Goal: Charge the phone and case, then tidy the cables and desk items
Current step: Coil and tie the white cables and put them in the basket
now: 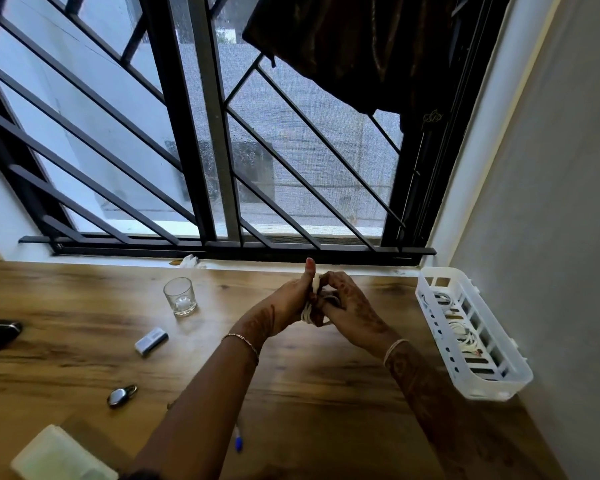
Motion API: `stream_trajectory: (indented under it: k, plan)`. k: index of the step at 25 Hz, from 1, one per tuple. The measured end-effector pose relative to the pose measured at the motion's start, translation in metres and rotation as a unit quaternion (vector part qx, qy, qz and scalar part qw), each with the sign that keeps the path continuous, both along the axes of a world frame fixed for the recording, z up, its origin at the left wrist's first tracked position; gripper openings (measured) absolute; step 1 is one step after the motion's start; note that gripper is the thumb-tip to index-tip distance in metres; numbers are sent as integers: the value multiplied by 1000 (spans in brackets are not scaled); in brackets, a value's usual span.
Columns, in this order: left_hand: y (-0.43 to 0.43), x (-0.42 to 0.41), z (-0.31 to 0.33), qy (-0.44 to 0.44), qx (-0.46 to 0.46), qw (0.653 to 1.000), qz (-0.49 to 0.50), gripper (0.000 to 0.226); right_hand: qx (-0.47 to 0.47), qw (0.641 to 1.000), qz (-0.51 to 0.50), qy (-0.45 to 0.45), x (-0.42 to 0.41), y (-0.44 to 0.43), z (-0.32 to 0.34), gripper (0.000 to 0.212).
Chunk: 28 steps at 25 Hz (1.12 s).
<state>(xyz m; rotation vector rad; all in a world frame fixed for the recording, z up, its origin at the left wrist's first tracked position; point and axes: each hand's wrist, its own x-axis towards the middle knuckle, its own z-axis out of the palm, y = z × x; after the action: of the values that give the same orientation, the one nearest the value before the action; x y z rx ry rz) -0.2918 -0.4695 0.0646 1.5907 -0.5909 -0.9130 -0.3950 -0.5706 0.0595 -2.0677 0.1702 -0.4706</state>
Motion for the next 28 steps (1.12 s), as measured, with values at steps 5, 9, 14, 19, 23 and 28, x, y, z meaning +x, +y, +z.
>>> stream_trajectory:
  k: [5,9,14,19,23,28]
  plan:
    - [-9,-9,-2,7,-53,983,174,55,77,994,-78,-24,6,8,4,21]
    - [-9,-17,-7,15,-116,979,167,28,135,986,-95,-28,6,8,4,15]
    - [-7,-26,-12,-2,-143,980,135,11,198,970,-137,-29,7,-3,8,5]
    - [-5,-29,-10,-32,-144,975,167,14,177,973,-140,-44,10,-2,8,4]
    - [-2,-26,-3,-141,-98,963,207,14,161,984,-80,-23,5,-8,3,20]
    - [-2,-25,4,-290,9,943,162,16,72,990,-111,-39,6,-12,-4,23]
